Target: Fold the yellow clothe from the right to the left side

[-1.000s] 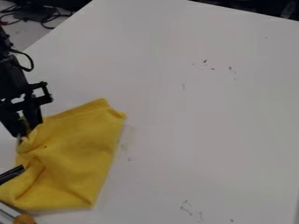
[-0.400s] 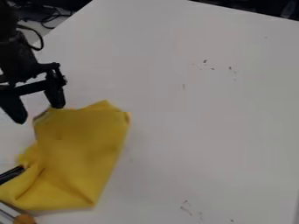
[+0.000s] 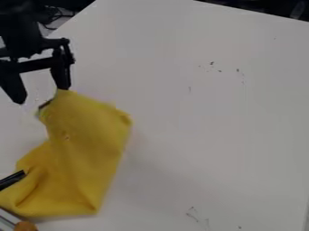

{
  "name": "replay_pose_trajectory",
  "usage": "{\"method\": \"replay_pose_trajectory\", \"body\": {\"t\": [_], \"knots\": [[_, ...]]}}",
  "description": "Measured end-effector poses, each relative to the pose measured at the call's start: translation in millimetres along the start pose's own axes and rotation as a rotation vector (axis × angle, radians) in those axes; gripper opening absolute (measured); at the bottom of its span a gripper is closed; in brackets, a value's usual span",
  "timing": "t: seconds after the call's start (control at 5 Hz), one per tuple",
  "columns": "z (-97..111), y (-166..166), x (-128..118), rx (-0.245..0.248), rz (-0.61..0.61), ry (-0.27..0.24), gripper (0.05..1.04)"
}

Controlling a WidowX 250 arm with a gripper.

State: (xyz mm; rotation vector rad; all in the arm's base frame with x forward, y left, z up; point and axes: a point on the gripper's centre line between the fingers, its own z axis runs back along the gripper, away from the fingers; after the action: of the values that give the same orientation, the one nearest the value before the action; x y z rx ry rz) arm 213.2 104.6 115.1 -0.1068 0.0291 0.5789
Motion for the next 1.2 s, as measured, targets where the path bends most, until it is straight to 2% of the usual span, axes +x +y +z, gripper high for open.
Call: {"method": "replay_pose_trajectory", "body": {"t": [0.2,0.6,1.0,1.2], "knots": [[15.0,3.6,16.1,0.001,0.005,-0.016,1.000],[21.9,6.9,19.4,-0.016,0.033,-0.061,1.000],[11.9,-21.2,46.6,0.045,-0.012,-0.040,1.000],[3.0,-41.1,71.4,0.051,-0.074,-0.030,1.000]]}}
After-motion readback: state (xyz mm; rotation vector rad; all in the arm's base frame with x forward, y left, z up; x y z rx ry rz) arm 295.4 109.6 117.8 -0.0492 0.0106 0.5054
